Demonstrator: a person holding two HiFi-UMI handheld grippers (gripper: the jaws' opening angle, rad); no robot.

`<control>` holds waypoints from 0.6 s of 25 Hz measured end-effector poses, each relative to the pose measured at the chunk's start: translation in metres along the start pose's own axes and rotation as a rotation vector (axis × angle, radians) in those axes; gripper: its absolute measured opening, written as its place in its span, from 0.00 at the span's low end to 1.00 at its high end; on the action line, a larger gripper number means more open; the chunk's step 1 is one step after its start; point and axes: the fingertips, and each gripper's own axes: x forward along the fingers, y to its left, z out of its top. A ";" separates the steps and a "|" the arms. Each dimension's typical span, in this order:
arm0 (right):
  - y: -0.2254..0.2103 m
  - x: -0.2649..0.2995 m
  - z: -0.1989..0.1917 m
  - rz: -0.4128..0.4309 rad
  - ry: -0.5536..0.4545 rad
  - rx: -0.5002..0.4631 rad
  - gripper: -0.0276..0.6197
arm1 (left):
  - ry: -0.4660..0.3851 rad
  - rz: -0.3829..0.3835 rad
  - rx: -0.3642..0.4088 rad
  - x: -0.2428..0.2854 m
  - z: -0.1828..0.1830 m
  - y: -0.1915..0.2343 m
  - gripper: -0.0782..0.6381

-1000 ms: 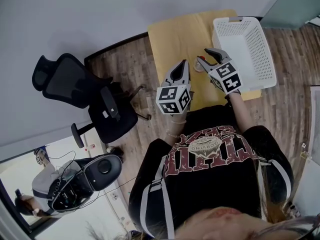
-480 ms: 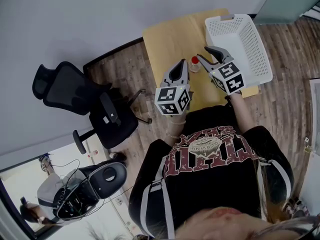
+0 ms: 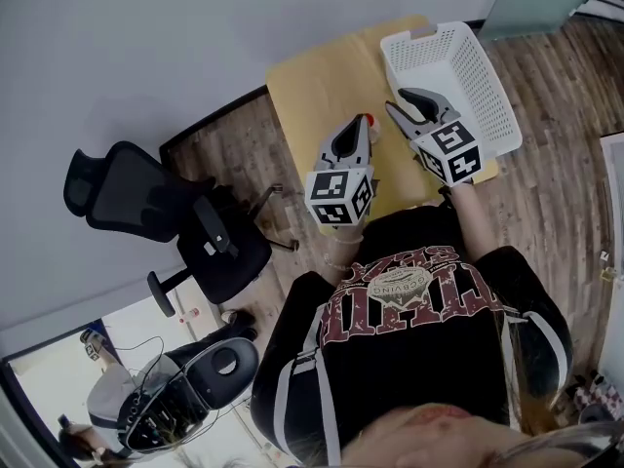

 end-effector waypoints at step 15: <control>-0.040 -0.048 -0.006 -0.101 -0.037 0.037 0.12 | 0.022 -0.104 0.074 0.027 0.001 -0.055 0.18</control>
